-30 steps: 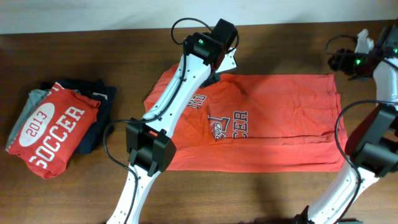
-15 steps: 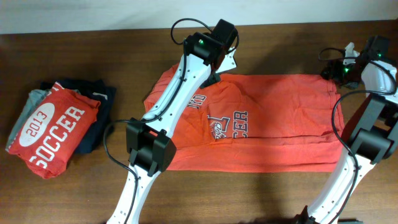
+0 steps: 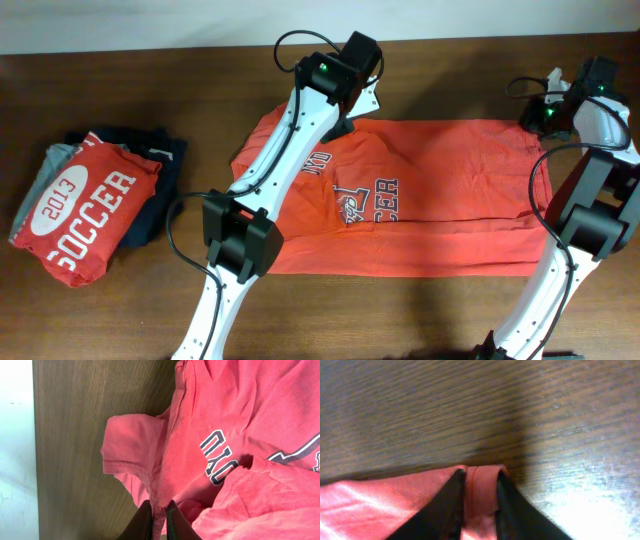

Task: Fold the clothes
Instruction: 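Grasp the upper-right shirt corner with the right gripper and pull it up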

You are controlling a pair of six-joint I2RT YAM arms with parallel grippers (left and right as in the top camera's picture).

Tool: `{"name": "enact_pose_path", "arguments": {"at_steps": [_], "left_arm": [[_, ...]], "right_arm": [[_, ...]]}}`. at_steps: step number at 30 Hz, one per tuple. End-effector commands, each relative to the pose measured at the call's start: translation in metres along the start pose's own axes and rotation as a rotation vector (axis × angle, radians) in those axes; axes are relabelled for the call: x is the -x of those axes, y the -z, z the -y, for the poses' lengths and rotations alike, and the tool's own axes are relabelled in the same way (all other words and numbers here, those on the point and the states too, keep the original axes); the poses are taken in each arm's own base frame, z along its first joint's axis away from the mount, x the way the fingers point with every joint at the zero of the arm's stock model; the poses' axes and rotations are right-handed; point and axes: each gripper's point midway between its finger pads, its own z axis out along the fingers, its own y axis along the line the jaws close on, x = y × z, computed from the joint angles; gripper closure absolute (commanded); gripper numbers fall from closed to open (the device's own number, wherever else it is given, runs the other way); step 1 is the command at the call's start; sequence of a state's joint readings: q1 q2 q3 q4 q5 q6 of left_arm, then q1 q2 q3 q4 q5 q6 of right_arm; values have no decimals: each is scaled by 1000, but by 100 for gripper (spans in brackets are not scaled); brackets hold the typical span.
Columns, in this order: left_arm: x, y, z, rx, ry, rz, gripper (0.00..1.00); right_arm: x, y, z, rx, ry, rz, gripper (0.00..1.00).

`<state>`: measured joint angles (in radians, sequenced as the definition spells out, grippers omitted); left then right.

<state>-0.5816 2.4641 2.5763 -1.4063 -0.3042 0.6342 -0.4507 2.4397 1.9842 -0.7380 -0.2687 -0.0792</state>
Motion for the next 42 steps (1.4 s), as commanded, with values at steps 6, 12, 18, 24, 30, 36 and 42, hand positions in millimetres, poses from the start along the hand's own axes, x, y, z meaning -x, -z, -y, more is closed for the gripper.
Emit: {"name": "enact_pose_path", "arguments": {"at_steps": [6, 12, 18, 24, 30, 36, 42], "left_arm": [[-2, 24, -11, 42, 29, 25, 88], [-10, 25, -10, 41, 20, -6, 88], [-17, 43, -12, 44, 22, -1, 89], [-23, 80, -19, 65, 39, 53, 87], [-11, 97, 1, -69, 42, 176, 70], [-11, 78, 36, -236, 83, 156, 55], [-27, 20, 69, -329, 194, 15, 21]], "right_arm": [[14, 14, 0, -25, -30, 5, 96], [26, 47, -8, -26, -32, -1, 96], [21, 77, -12, -45, -48, -63, 96], [3, 92, -14, -61, -67, -150, 96], [0, 97, -17, -55, -72, -164, 96], [0, 97, -19, -46, -92, -164, 96], [-1, 97, -19, -43, -92, -166, 96]]}}
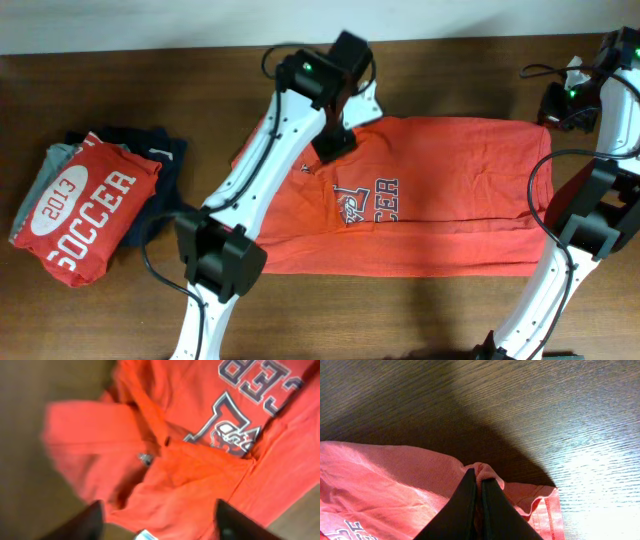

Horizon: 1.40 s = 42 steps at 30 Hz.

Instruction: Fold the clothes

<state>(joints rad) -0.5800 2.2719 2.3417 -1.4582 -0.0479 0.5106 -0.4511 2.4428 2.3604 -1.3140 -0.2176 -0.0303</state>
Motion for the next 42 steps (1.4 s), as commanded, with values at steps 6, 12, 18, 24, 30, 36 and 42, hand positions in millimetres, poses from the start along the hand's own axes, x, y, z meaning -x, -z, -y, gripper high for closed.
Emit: {"name": "enact_pose_path", "arguments": {"at_steps": [6, 12, 18, 24, 30, 36, 42], "left_arm": [[-2, -72, 6, -39, 152, 9, 21], [0, -96, 0, -1, 156, 26, 21], [-10, -115, 6, -15, 156, -3, 38], [-1, -119, -4, 8, 165, 41, 62], [-11, -139, 1, -17, 166, -12, 70], [-15, -138, -5, 19, 166, -34, 86], [-15, -106, -37, 164, 168, -76, 99]], "right_arm": [[7, 12, -4, -1, 0, 34, 96], [8, 12, -6, 14, -2, 35, 96], [9, 12, -6, 14, -1, 40, 96], [9, 12, -6, 14, -12, 42, 96], [11, 12, -6, 14, -11, 47, 96], [11, 12, -6, 14, -10, 49, 96], [11, 12, -6, 14, -10, 49, 96]]}}
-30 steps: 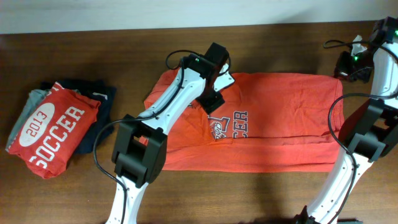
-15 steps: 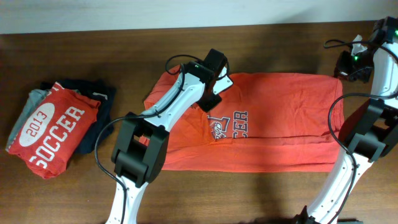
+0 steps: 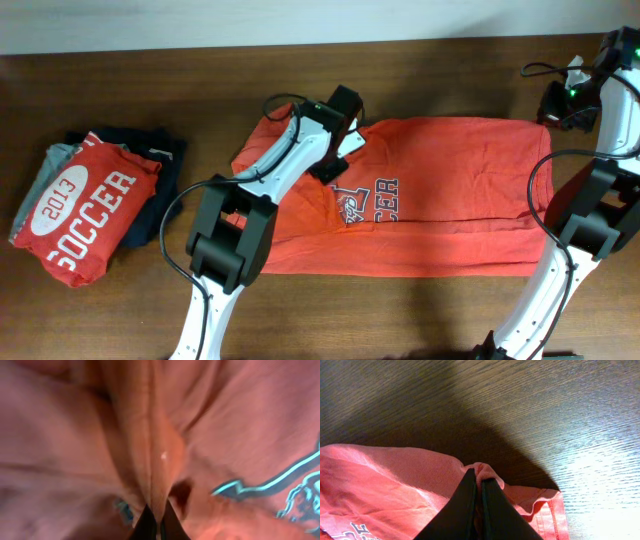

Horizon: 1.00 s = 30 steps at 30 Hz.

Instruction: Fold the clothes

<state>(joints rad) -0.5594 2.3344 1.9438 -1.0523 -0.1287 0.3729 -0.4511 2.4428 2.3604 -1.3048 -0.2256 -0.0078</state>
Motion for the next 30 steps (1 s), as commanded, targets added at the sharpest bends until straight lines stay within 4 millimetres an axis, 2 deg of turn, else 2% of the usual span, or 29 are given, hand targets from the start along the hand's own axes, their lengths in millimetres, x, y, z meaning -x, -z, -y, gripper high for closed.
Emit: {"name": "enact_pose_path", "arguments": {"at_steps": [1, 5, 9, 15, 20, 25, 30], "left_arm": [[13, 28, -33, 126, 23, 27, 99], [29, 61, -45, 155, 35, 85, 100], [34, 86, -50, 165, 38, 112, 100], [22, 103, -48, 150, -1, 68, 100], [0, 113, -40, 123, -85, -5, 99], [-18, 131, -40, 106, -88, -32, 100], [-18, 139, -30, 49, -106, 2, 100]], "right_arm": [[9, 12, -5, 7, 10, 40, 96], [9, 12, -5, 6, 10, 39, 96], [7, 11, -5, 6, 9, 32, 96], [-3, 20, -7, 7, 2, 4, 96], [-2, 42, -12, 5, 10, 35, 96], [-4, 59, -15, -2, 14, 54, 96], [-24, 67, -13, -24, -47, -15, 96]]}}
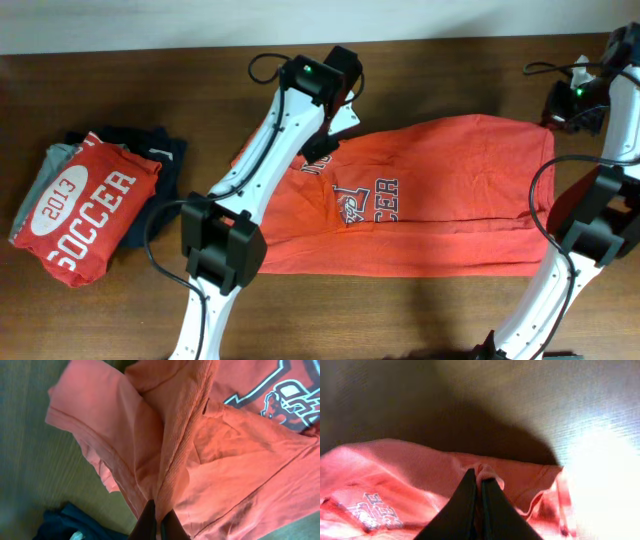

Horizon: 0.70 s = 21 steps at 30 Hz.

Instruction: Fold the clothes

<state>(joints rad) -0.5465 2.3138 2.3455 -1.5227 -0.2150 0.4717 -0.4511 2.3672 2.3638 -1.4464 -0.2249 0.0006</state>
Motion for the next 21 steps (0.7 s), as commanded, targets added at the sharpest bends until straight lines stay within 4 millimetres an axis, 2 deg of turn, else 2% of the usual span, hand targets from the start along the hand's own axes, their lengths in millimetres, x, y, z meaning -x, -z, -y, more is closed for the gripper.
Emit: {"name": "enact_pose_path", "arguments": {"at_steps": [1, 8, 13, 16, 21], "left_arm": [[1, 30, -1, -17, -10, 88, 99], [-3, 28, 16, -105, -20, 79, 99], [-8, 26, 25, -148, -25, 61, 99], [-14, 16, 30, -167, -31, 24, 99], [-30, -7, 44, -215, -44, -66, 99]], "right_arm": [[-8, 30, 0, -46, -49, 18, 96], [-26, 31, 10, -109, -91, -52, 96], [-32, 38, 43, -308, -174, -57, 96], [-34, 42, 52, -367, -192, -55, 96], [-34, 42, 53, -373, -192, -58, 96]]}}
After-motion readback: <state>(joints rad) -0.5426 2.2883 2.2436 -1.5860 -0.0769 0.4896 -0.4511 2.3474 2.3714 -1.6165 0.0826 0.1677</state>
